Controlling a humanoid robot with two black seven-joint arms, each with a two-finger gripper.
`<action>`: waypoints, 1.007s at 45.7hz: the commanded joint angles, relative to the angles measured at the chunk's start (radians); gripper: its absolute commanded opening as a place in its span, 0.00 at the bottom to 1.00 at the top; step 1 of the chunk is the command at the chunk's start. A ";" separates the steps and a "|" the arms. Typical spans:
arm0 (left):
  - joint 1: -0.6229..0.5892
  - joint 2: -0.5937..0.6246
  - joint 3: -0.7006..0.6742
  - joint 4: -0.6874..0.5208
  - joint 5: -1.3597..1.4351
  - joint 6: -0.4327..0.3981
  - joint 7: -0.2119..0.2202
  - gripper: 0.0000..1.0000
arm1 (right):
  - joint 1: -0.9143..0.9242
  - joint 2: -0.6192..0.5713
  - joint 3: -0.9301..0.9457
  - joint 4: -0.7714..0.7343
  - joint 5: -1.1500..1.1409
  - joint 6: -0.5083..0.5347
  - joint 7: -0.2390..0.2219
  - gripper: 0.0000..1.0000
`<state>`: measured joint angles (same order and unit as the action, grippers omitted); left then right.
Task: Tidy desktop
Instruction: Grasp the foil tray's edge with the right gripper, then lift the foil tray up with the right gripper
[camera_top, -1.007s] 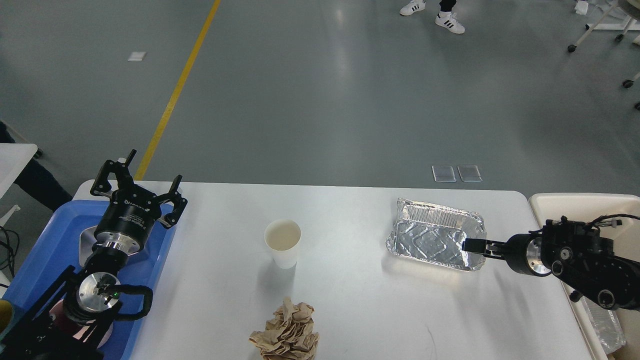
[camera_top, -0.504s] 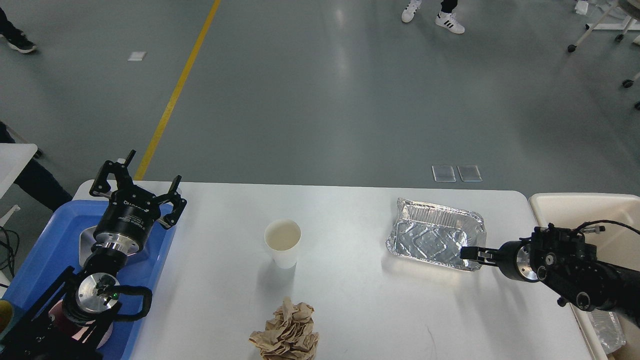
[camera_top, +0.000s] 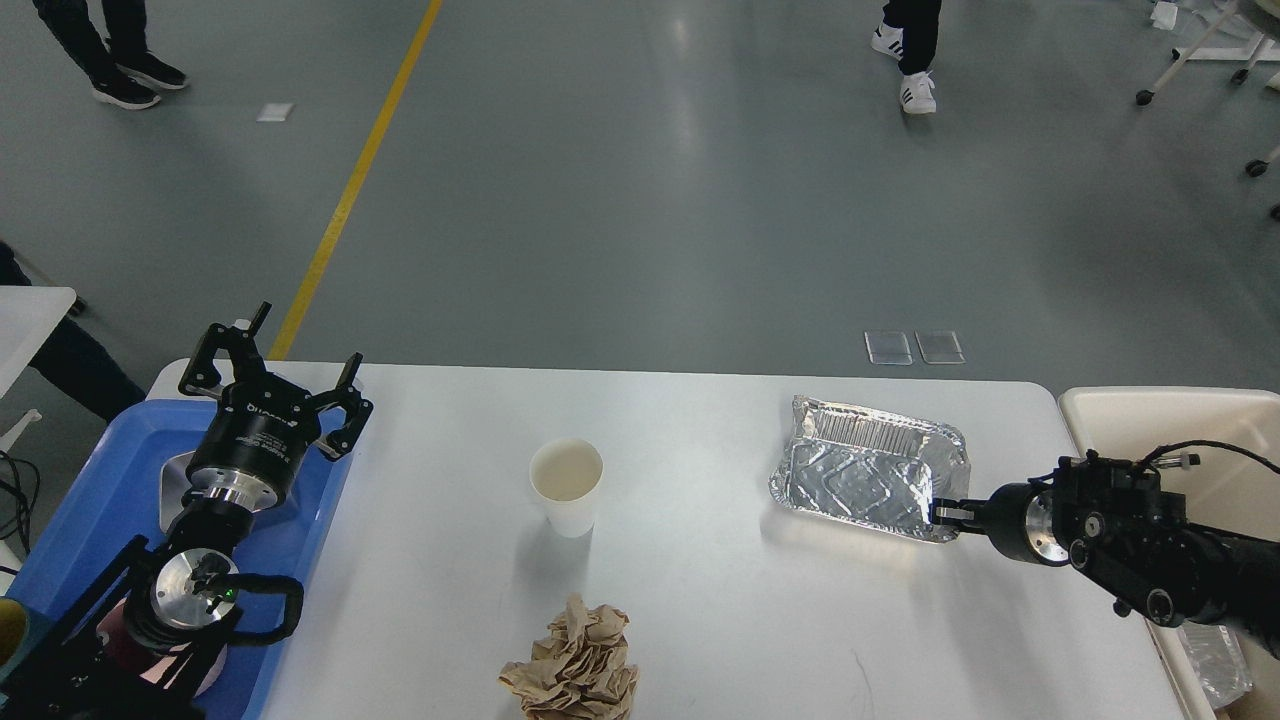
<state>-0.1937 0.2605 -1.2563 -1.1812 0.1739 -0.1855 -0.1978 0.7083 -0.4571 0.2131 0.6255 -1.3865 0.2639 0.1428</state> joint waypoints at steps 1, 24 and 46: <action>0.003 -0.001 0.000 0.002 -0.001 0.000 0.000 0.97 | 0.003 0.001 -0.001 -0.018 0.001 0.001 0.018 0.00; 0.003 0.006 -0.002 0.000 -0.002 0.009 0.005 0.97 | 0.033 -0.097 -0.001 0.101 0.070 0.014 0.043 0.00; 0.005 0.011 0.002 0.000 -0.004 0.008 0.006 0.97 | 0.194 -0.578 0.000 0.533 0.175 0.222 0.023 0.00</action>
<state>-0.1886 0.2733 -1.2568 -1.1813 0.1703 -0.1774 -0.1917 0.8687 -0.9267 0.2121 1.0732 -1.2227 0.4375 0.1703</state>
